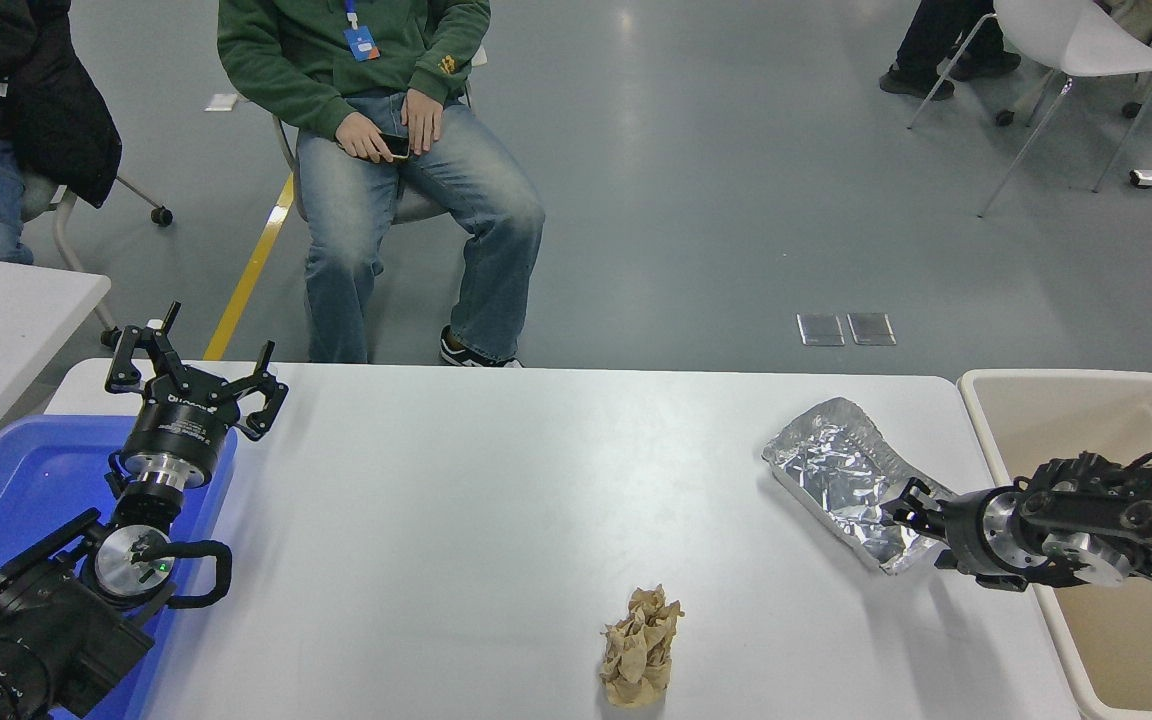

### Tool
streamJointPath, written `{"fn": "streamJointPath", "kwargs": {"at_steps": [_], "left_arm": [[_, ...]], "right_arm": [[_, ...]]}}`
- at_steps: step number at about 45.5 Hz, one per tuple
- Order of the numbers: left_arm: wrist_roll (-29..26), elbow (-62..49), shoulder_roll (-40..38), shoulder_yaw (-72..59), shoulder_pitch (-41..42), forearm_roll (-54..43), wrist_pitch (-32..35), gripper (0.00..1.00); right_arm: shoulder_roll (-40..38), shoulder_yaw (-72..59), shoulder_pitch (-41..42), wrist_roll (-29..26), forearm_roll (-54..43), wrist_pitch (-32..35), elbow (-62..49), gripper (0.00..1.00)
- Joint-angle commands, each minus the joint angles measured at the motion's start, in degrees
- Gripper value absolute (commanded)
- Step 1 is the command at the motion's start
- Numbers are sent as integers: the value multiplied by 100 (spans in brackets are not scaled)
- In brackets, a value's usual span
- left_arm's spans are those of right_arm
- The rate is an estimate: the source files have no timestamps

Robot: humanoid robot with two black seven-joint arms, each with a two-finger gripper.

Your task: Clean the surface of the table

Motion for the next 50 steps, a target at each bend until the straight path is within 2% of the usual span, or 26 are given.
{"fn": "streamJointPath", "kwargs": {"at_steps": [1, 2, 3, 9, 28, 50], "left_arm": [[1, -2, 0, 0, 0, 0, 4, 100], [1, -2, 0, 0, 0, 0, -5, 100], [1, -2, 0, 0, 0, 0, 4, 100], [1, -2, 0, 0, 0, 0, -5, 100], [-8, -2, 0, 0, 0, 0, 4, 100], [1, -2, 0, 0, 0, 0, -5, 100]], "right_arm": [[41, -9, 24, -1, -20, 212, -41, 8], [58, -9, 33, -1, -20, 238, -41, 0], [67, -9, 33, -1, -11, 265, -41, 0], [59, -18, 85, -45, 50, 484, -41, 0], [-12, 34, 191, -54, 112, 511, -41, 0], [-1074, 157, 885, -36, 367, 1056, 302, 0]]}}
